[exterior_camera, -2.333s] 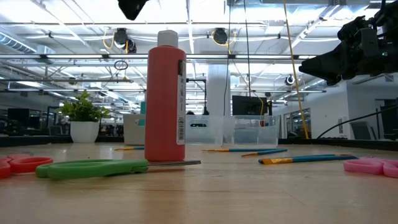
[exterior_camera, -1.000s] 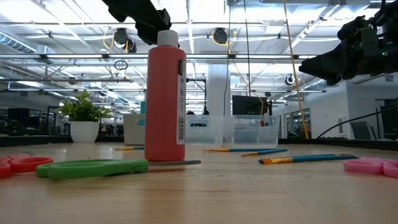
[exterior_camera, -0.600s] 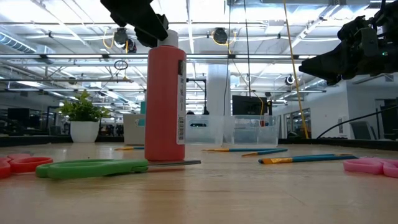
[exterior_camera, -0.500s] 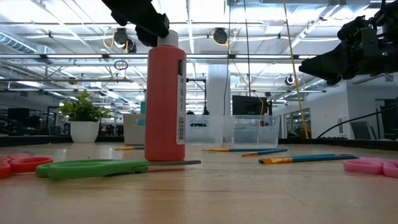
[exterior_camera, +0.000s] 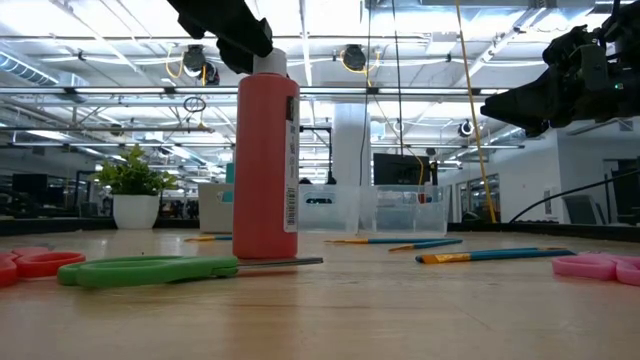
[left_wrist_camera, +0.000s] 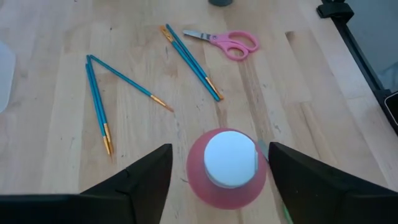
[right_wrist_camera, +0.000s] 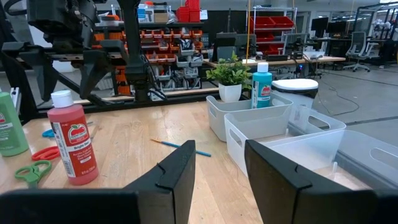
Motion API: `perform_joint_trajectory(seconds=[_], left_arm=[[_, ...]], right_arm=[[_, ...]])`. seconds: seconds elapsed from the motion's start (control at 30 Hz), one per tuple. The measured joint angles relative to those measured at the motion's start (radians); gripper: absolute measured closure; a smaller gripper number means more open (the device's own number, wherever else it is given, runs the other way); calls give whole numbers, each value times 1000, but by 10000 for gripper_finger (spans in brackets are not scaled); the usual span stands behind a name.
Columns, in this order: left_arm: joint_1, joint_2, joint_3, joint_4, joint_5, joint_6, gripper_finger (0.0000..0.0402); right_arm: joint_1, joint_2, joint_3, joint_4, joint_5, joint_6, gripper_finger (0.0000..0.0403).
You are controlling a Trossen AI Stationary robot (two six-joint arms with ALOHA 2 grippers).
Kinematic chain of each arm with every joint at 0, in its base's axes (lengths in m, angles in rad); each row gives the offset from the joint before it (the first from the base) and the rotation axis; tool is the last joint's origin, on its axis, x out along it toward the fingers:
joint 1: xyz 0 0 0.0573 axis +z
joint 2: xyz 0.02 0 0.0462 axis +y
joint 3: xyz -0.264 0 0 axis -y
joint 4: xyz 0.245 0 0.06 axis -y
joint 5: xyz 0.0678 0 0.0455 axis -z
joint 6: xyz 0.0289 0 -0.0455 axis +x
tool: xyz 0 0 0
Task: Pick & Place Paint Supplies
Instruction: Put the pink paint bottles into the gray bin
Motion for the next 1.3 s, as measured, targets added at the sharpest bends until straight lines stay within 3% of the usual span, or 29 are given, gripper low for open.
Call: perform_joint_trajectory(seconds=[0.33, 1.3], left_arm=[[0, 0, 0, -12, 10, 4, 206], [0, 0, -1, -11, 10, 14, 208]], right_arm=[[0, 0, 0, 0, 0, 0, 273], [0, 0, 0, 0, 0, 0, 273]])
